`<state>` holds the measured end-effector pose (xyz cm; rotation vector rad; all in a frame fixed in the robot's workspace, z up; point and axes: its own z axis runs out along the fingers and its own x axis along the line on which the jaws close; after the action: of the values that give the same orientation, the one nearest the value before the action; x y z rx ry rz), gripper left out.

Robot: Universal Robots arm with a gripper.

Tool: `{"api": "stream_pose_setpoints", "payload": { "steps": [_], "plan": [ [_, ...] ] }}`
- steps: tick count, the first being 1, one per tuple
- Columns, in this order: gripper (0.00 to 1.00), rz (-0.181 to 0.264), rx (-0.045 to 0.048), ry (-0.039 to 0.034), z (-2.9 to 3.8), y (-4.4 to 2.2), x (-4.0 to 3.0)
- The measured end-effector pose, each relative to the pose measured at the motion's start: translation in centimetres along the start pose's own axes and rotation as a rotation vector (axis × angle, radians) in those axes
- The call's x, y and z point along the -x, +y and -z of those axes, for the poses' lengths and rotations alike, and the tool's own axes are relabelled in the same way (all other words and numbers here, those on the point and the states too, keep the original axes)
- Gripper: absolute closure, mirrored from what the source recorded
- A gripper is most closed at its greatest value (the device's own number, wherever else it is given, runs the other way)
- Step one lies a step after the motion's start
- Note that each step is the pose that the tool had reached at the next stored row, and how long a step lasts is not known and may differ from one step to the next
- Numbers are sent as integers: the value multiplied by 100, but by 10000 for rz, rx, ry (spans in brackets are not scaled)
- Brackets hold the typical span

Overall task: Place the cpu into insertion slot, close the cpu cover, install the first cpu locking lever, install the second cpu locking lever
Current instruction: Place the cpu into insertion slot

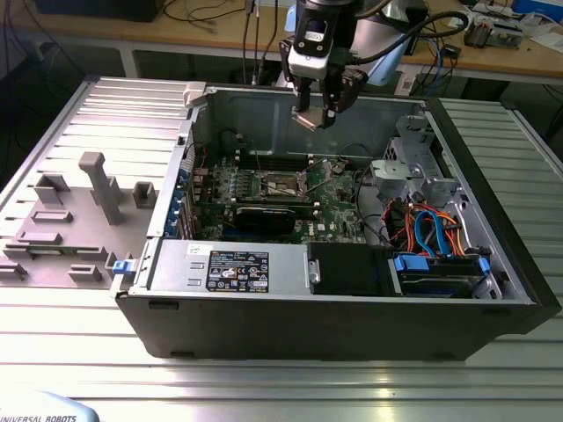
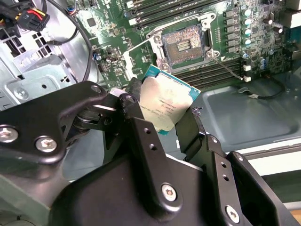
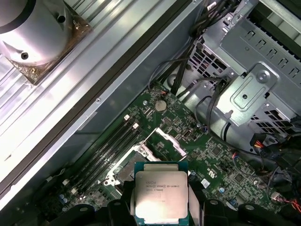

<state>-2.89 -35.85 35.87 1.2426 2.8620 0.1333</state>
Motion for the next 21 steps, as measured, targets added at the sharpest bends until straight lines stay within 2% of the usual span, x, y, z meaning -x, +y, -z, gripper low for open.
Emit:
{"api": "stream_pose_setpoints", "payload": {
  "steps": [15, 21],
  "plan": [
    [46, -10, 0, 0, 1, -16, -14],
    [46, -305, 4, -26, 1, -17, -14]
  ]
}}
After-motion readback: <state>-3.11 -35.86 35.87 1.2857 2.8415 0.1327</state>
